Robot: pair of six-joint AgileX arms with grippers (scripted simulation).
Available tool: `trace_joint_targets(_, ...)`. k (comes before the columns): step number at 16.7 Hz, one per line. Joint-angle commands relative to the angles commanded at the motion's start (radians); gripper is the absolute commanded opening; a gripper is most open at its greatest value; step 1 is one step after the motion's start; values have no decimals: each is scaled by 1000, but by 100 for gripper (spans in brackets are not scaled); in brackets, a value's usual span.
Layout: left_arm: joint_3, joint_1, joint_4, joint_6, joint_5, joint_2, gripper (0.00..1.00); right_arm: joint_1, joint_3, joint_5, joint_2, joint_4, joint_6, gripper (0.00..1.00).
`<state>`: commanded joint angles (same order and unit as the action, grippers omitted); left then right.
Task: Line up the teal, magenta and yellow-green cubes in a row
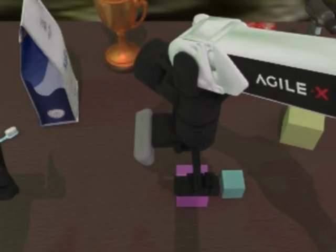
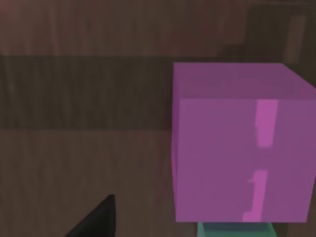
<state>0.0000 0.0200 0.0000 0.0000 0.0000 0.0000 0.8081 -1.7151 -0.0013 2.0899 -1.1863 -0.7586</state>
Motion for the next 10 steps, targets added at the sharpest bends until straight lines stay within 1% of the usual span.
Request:
trace_joint_targets(6, 0, 0, 0, 0, 0, 0, 100, -18, -6, 0, 3, -4, -10, 100)
trace_joint_targets(8, 0, 0, 0, 0, 0, 0, 100, -73, -17, 1, 12, -9, -45, 100)
trace_joint_targets(10, 0, 0, 0, 0, 0, 0, 100, -169, -29, 1, 24, -15, -95, 100)
